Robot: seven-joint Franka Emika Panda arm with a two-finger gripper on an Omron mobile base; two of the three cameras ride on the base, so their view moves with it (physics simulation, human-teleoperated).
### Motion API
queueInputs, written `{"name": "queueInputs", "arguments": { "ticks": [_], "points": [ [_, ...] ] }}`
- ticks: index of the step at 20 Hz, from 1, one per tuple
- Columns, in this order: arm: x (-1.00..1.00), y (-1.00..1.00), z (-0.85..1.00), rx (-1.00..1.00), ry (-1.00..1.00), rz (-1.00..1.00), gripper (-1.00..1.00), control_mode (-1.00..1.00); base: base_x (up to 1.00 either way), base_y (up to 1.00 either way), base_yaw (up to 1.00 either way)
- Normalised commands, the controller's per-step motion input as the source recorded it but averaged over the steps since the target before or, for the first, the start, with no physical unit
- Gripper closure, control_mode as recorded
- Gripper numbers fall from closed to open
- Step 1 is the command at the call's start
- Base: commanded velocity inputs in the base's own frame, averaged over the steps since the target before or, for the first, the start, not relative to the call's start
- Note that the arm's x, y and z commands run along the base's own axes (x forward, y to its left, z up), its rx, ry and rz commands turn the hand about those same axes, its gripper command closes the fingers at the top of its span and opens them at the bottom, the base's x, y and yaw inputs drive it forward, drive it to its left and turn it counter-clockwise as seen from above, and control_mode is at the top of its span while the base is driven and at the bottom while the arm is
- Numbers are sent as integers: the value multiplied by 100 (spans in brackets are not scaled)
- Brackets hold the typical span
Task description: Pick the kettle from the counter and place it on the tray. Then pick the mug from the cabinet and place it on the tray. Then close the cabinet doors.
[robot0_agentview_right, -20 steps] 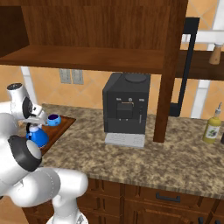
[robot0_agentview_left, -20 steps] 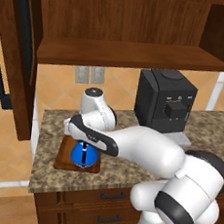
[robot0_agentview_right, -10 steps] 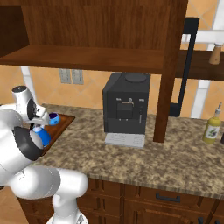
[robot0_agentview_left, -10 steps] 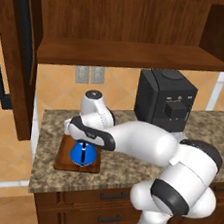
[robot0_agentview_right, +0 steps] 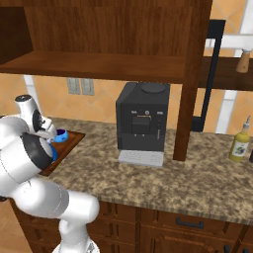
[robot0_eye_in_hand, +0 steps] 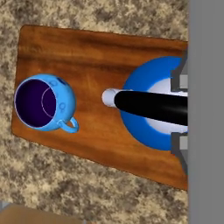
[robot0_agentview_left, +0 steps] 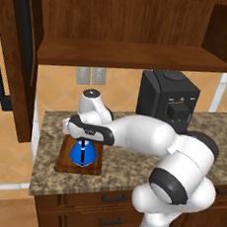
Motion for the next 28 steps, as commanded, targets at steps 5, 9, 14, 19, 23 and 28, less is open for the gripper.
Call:
{"name": "queueInputs", "arguments": {
  "ticks": [5,9,14,19,23,28],
  "points": [
    [-3,0,-1,0,0,0,-100,-100,0,0,0],
    [-26,-3,7,1,0,-4,-100,-100,0,0,0],
    [-53,-13,37,1,-2,-10,-100,-100,0,0,0],
    [-66,-37,51,4,-6,-13,-100,-100,0,0,0],
    [-66,-50,53,2,-14,-8,-100,-100,0,0,0],
    [-45,-48,25,1,-17,-2,-100,-100,0,0,0]
  ]
}}
